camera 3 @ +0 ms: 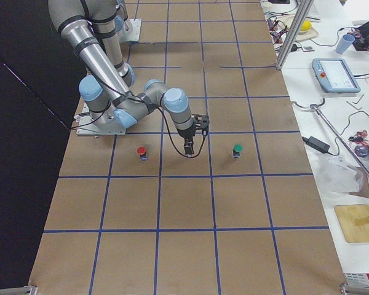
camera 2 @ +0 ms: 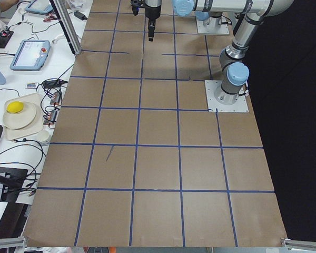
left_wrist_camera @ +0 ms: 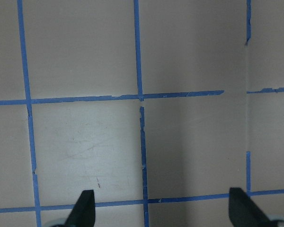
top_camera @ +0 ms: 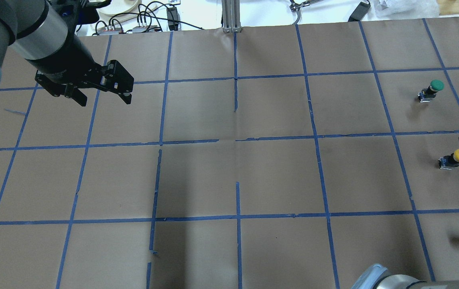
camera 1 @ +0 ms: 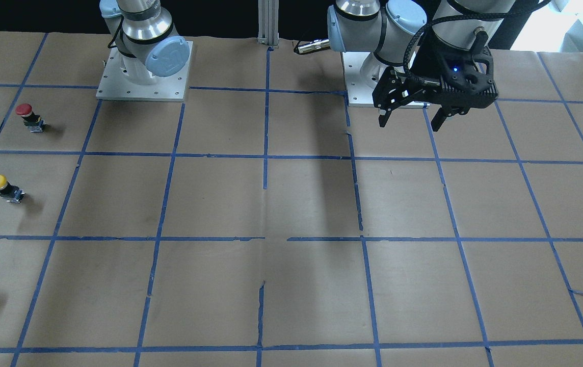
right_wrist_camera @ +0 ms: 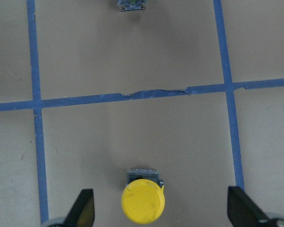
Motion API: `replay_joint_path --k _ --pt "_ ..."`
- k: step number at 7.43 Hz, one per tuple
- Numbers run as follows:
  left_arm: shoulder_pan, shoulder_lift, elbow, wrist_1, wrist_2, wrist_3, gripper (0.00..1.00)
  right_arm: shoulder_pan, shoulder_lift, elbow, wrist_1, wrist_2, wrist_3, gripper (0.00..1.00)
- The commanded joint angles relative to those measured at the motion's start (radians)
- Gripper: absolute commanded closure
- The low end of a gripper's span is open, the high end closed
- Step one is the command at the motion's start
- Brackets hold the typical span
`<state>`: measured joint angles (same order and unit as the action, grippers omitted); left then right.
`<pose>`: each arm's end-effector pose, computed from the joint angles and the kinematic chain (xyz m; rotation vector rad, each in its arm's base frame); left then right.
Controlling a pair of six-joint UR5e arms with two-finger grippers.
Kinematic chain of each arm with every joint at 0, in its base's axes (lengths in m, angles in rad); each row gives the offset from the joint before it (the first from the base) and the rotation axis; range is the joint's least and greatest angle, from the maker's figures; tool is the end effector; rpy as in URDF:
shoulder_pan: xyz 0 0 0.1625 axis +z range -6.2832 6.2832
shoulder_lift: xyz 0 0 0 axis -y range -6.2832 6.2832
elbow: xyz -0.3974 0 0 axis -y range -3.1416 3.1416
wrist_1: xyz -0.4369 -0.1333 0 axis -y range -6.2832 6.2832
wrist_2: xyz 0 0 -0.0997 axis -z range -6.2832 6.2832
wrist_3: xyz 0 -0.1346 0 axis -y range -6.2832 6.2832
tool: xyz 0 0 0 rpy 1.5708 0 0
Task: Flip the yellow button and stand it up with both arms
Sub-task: 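Open the right gripper and lift it off the standing button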
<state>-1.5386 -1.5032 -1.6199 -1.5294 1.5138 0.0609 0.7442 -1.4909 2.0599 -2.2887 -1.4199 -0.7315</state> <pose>-0.1242 -0.5218 0.4389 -0.0469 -3.0856 0.0964 -0.2771 -0.4639 0.2064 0.1308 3.1186 -0.3314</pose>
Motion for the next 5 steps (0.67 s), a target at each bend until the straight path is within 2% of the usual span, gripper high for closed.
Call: replay_joint_path --k 1,4,5 --pt "0.0 0.0 0.0 0.0 0.0 0.0 0.0 0.023 -0.019 -0.113 0.176 -0.074 0.007 0.0" --pt "-0.002 0.0 0.0 0.0 0.0 0.0 0.0 0.113 -0.078 -0.223 0.416 -0.099 0.146 0.0" --pt "-0.002 0.0 -0.002 0.0 -0.001 0.002 0.0 0.151 -0.109 -0.248 0.493 -0.138 0.205 0.0"
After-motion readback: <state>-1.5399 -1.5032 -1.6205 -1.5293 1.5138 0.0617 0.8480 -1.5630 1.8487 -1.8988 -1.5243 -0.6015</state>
